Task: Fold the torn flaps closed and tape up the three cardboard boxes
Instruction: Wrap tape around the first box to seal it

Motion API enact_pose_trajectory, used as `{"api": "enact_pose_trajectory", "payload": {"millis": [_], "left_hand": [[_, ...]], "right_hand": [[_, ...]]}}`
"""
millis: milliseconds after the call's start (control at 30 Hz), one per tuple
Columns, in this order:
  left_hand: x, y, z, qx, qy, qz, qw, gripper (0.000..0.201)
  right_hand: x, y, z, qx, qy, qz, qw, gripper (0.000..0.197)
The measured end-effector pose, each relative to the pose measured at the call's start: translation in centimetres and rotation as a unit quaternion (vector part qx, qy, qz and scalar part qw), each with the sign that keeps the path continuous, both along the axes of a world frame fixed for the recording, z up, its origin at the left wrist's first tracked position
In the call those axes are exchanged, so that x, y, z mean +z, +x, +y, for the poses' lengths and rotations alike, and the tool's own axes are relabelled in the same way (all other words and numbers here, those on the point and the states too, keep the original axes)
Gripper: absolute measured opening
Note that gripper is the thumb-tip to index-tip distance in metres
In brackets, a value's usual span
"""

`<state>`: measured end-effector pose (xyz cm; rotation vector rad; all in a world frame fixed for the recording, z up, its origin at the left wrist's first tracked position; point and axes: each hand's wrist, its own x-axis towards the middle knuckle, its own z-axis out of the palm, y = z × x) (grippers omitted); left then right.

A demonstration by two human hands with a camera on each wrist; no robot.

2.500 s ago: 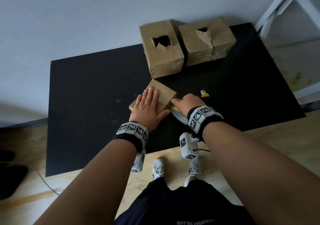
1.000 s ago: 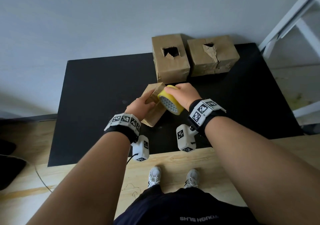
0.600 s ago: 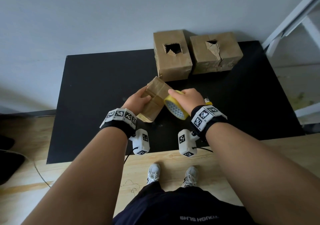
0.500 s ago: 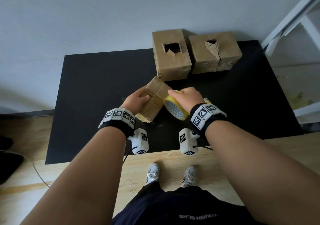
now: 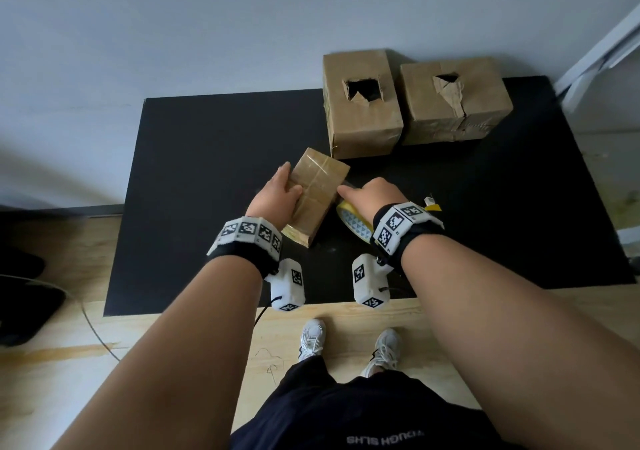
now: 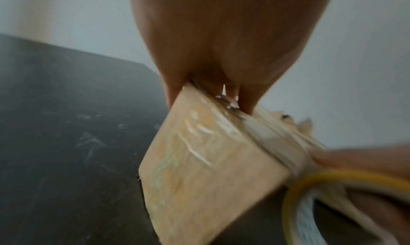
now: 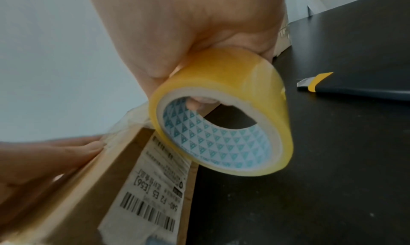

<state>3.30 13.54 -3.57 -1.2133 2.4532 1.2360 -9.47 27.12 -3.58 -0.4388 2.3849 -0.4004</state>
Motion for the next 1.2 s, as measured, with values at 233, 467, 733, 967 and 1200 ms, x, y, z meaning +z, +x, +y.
{"api": "enact_pose_trajectory", "payload": {"millis": [233,467,733,967,1200], "left_hand": [[-0.7,-0.1,3.4,-0.241,-0.269,-0.047,0.932,0.057],[-0.5,-0.2,2.1,-0.244,-0.232,-0.075,0.939,0.057],[-0.3,0.1,2.1,-0.197,-0.182,-0.040,0.963,0.115],[0.9,-0.2,1.2,-0.011,0.142,0.053,0.988,0.103],[-0.1,0.0,1.3,0.033,0.153,0.033,0.987,0.102]], "right_hand": [[-0.3,-0.6,0.4,-0.005,0.008,-0.011,1.000,0.061],[0.1,-0.4,-0.3,0.007,-0.002,-0.016,1.000,0.062],[1.1,-0.5,-0.1,0.025,0.013,-0.010,1.000,0.059],[3.3,-0.6,0.0,0.047,-0.113,0.026,0.992,0.051],[4.9,-0.5,-0.8,0.081,-0.168,0.011,0.982,0.050]]}}
